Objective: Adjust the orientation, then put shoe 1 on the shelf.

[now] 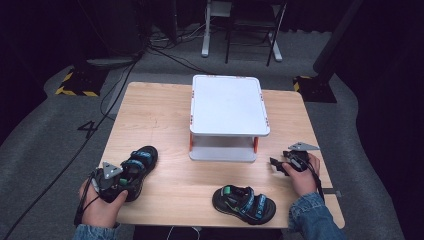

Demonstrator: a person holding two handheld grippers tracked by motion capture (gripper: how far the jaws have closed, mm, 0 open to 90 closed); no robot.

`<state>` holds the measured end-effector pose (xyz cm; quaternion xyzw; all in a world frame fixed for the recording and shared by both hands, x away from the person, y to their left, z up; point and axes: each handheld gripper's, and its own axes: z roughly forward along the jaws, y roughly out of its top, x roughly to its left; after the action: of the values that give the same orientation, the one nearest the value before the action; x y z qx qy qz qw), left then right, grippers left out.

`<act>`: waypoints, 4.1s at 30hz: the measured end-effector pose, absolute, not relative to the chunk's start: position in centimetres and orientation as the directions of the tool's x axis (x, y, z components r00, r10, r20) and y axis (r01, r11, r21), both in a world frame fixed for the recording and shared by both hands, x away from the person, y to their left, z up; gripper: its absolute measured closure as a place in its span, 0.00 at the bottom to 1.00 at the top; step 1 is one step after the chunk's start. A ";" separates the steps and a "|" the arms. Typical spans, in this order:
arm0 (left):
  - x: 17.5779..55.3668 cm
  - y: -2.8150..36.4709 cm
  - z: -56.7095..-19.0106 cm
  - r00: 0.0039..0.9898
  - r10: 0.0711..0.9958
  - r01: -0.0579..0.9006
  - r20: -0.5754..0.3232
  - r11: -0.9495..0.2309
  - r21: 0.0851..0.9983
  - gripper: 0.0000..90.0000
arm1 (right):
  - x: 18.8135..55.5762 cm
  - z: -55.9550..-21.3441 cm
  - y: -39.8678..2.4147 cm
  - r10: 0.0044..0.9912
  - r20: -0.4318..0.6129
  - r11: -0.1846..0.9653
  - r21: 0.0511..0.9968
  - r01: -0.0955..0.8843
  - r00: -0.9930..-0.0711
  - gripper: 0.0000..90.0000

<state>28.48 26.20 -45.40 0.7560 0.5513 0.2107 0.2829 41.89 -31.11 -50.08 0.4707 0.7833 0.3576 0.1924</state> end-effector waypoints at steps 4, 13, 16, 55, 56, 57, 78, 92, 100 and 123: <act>28.6 26.8 -45.5 0.327 0.942 0.723 -0.077 -0.196 0.662 0.48 | 41.9 -50.1 -31.1 0.874 0.035 0.303 0.741 0.600 -0.484 0.34; 28.7 26.2 -44.7 0.333 0.940 0.676 -0.074 -0.183 0.714 0.75 | 41.7 -50.1 -31.4 0.877 0.032 0.300 0.742 0.599 -0.479 0.34; 28.8 25.3 -44.2 0.373 0.922 0.641 -0.103 -0.176 0.747 0.80 | 41.5 -50.0 -31.4 0.878 0.029 0.300 0.744 0.597 -0.478 0.34; 36.0 12.0 -43.0 0.626 0.772 0.456 -0.106 -0.253 0.853 0.81 | 35.5 -48.6 -33.8 0.906 -0.034 0.281 0.794 0.539 -0.423 0.35; 36.7 11.4 -43.2 0.623 0.778 0.444 -0.087 -0.260 0.857 0.81 | 35.3 -48.6 -33.9 0.907 -0.036 0.280 0.795 0.539 -0.419 0.35; 36.7 11.4 -43.2 0.623 0.778 0.444 -0.087 -0.260 0.857 0.81 | 35.3 -48.6 -33.9 0.907 -0.036 0.280 0.795 0.539 -0.419 0.35; 39.8 7.9 -45.5 0.630 0.771 0.479 -0.090 -0.295 0.827 0.51 | 33.6 -49.0 -33.7 0.904 -0.055 0.303 0.782 0.544 -0.425 0.35; 36.5 11.3 -42.5 0.662 0.741 0.412 -0.109 -0.239 0.879 0.48 | 35.4 -48.7 -32.5 0.875 -0.047 0.329 0.787 0.521 -0.482 0.35; 34.4 12.4 -43.6 0.707 0.698 0.497 -0.110 -0.381 0.780 0.73 | 36.9 -48.5 -30.7 0.849 -0.047 0.357 0.786 0.504 -0.527 0.35; 37.3 8.3 -48.1 0.773 0.623 0.457 -0.120 -0.416 0.786 0.78 | 35.5 -48.8 -31.9 0.867 -0.046 0.340 0.782 0.522 -0.497 0.35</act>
<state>37.26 8.33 -48.10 0.8360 0.3232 0.0957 0.4330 35.51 -31.89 -48.76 0.4428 0.7840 0.3657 0.2357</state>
